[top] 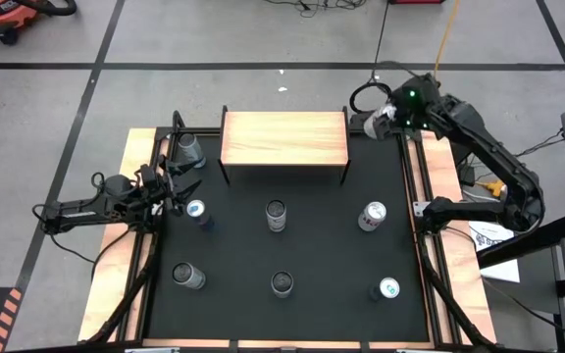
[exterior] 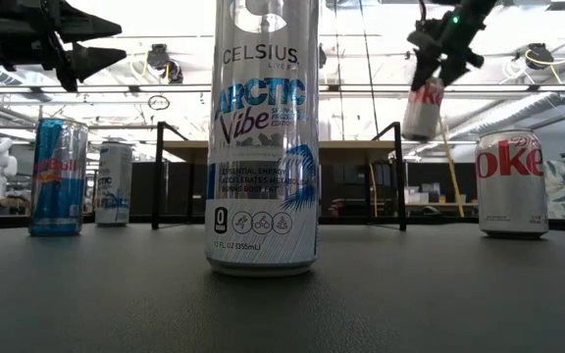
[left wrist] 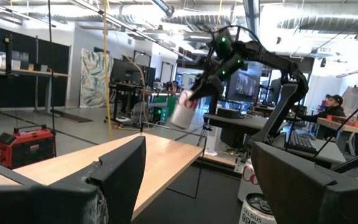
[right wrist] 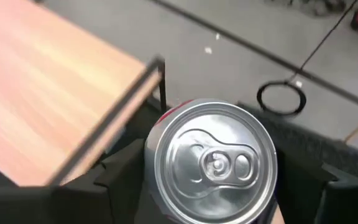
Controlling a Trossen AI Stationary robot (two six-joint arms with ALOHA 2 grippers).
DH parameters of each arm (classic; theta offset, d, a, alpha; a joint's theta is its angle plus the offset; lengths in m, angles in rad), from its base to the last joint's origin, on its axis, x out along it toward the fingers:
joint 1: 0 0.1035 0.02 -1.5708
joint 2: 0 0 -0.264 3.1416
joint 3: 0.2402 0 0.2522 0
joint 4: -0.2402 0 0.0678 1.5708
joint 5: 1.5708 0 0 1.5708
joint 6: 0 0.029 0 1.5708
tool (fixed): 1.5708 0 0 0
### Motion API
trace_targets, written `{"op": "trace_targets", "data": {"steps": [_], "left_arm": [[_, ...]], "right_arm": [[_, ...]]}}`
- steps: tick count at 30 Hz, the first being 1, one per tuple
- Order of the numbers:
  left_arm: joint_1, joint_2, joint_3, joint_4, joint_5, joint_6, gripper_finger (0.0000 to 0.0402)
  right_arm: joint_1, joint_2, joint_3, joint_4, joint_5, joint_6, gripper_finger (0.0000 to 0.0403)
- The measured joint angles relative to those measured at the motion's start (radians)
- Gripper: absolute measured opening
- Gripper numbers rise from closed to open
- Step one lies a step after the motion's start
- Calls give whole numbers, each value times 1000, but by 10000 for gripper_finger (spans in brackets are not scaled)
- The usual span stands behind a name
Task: Place canned beverage on shelf
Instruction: Put the top white soda can on the shelf
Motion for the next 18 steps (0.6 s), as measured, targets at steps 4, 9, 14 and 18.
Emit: {"op": "trace_targets", "data": {"steps": [4,9,14,18], "left_arm": [[0,0,0,0,0,0,293],[0,0,0,0,0,0,293],[0,0,0,0,0,0,293],[0,0,0,0,0,0,293]], "right_arm": [[0,0,22,66,0,0,256],[0,29,48,111,-4,0,256],[0,97,99,114,-48,0,256],[8,162,163,121,-74,-5,256]]}}
